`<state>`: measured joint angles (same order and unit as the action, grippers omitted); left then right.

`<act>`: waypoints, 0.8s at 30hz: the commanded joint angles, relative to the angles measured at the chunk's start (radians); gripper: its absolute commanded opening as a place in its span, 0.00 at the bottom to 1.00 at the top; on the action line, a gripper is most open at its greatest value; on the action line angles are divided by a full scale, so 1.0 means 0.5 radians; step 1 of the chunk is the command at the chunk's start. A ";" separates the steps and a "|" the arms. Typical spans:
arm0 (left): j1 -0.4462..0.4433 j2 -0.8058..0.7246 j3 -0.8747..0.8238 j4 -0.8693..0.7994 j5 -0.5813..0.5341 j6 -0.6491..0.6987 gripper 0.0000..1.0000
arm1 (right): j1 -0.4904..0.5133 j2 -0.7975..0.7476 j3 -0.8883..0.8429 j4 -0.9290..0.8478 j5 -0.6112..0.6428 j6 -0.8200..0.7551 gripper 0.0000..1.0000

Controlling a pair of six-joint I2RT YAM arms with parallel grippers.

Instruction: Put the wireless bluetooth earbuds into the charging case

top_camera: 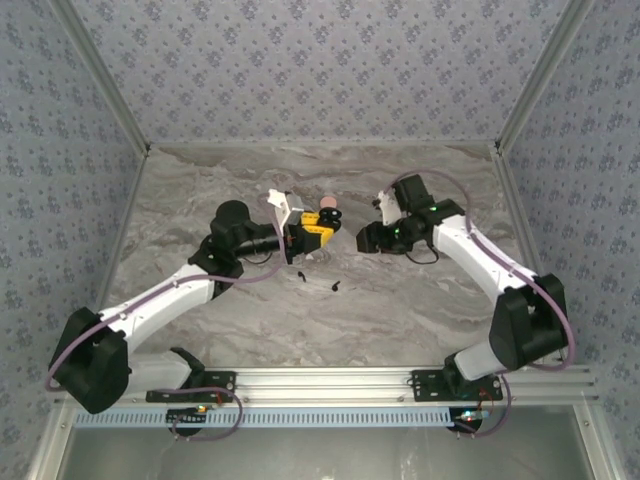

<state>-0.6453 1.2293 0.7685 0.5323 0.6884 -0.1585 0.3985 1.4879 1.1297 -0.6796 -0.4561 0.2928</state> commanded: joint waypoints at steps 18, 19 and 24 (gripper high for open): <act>0.005 -0.328 -0.119 -0.030 -0.239 0.049 0.23 | 0.397 0.564 0.046 0.044 0.064 0.067 0.21; 0.007 -0.338 -0.127 -0.032 -0.246 0.050 0.23 | 0.410 0.575 0.033 0.062 0.074 0.078 0.20; 0.006 -0.369 -0.138 -0.054 -0.259 0.052 0.23 | 0.460 0.601 -0.007 0.110 0.118 0.126 0.17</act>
<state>-0.6453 1.0756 0.7036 0.5007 0.5716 -0.1467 0.6170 1.7741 1.1378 -0.6277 -0.4286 0.3328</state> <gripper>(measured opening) 0.233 0.171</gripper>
